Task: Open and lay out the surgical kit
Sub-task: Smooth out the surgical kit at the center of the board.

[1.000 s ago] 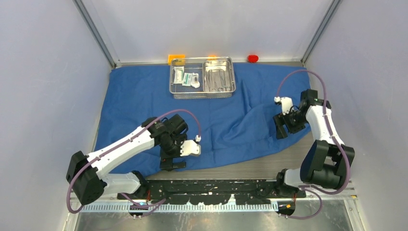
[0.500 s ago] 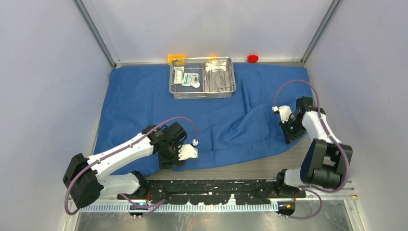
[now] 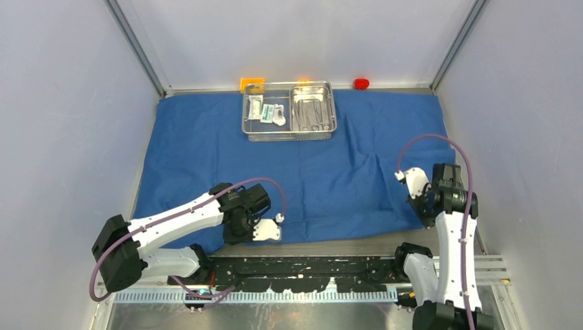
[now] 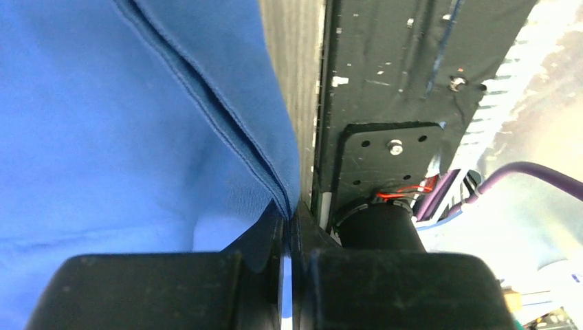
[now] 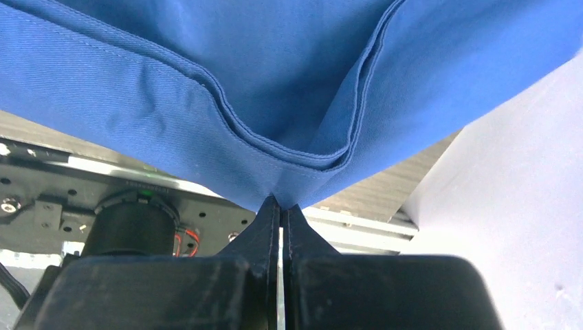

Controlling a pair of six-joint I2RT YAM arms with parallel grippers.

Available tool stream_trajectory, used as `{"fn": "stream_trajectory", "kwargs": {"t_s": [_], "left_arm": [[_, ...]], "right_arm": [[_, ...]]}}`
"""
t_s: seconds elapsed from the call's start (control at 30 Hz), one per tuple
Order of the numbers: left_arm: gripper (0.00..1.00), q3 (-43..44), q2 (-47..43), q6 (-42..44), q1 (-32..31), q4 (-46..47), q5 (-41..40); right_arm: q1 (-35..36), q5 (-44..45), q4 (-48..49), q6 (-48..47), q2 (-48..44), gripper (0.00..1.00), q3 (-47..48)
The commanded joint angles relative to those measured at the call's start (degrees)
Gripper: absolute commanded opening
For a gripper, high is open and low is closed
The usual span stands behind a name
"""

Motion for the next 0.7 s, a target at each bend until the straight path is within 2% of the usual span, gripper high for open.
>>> {"fn": "stream_trajectory", "kwargs": {"t_s": [0.0,0.13,0.37,0.57,0.67], "left_arm": [[0.0,3.9,0.3,-0.1,-4.8,-5.8,1.4],[0.0,6.1,2.4,-1.2,-8.4,-9.6,2.1],[0.0,8.7,1.1,-1.0,-10.8,-14.6,2.7],[0.01,8.9,0.7,-0.5,-11.8,-16.0,3.1],[0.05,8.9,1.2,-0.1,-11.9,-16.3,3.3]], "right_arm": [[0.0,7.9,-7.1,-1.5,-4.6,0.0,-2.0],[-0.1,7.0,-12.3,-0.5,-7.3,0.0,-0.4],[0.0,5.5,-18.1,-0.7,-10.6,0.01,5.0],[0.0,7.7,-18.0,-1.1,-6.5,0.08,5.2],[0.0,9.6,-16.4,-1.4,-4.6,0.16,5.1]]}}
